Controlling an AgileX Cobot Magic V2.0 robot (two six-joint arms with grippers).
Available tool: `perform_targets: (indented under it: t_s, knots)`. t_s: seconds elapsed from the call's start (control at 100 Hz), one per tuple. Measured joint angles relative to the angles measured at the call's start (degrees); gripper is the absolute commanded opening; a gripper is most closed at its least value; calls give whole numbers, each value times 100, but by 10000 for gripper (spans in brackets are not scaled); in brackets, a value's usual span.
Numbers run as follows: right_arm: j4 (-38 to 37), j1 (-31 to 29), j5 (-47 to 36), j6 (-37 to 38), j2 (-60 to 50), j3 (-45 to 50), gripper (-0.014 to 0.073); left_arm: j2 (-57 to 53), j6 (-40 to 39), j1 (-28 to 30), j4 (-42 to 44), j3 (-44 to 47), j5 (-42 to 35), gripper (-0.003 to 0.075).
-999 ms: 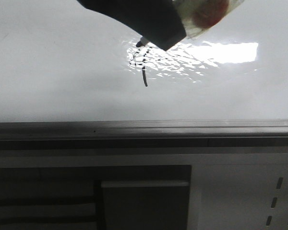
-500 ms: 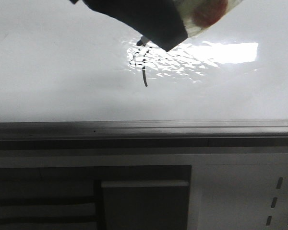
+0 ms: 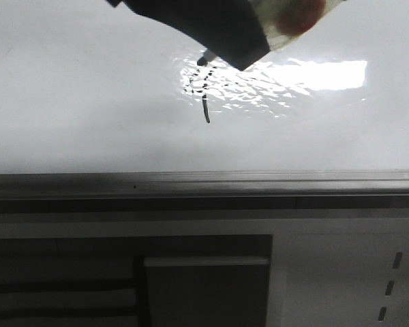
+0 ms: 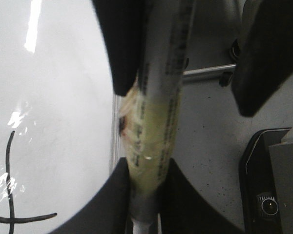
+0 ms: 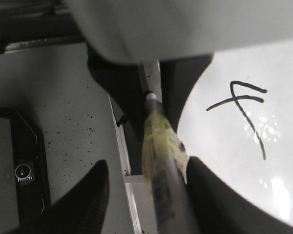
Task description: Write number 4 on whiteboard
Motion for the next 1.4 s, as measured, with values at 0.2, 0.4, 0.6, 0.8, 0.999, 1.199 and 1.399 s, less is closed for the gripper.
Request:
perform_targets:
  t_s: [0.2, 0.4, 0.6, 0.8, 0.999, 1.199, 1.399]
  knots:
    - [-1242, 0, 86, 2071, -677, -132, 320, -182, -2015, 137, 1171, -2, -68, -20]
    - [-2223, 0, 568, 3610, -1373, -132, 320, -686, -4784, 553, 2774, 177, 103, -20]
    - [-2335, 0, 750, 3857, -1655, -132, 320, -1387, -5822, 1358, 3303, 1143, 158, -20]
    - [-2335, 0, 757, 3885, -1655, -132, 320, -1827, -6218, 2468, 3280, 1911, -495, -20]
    - [-2344, 0, 744, 3885, -1655, 2, 320, -1728, -6267, 3419, 2988, 2064, -1059, -20]
    - [-2344, 0, 675, 3894, -1655, 304, 320, -1426, -6288, 3732, 2738, 2073, -1258, -20]
    - [-2344, 0, 518, 3897, -1655, 382, 320, -1194, -6299, 3741, 2677, 2073, -1282, 42]
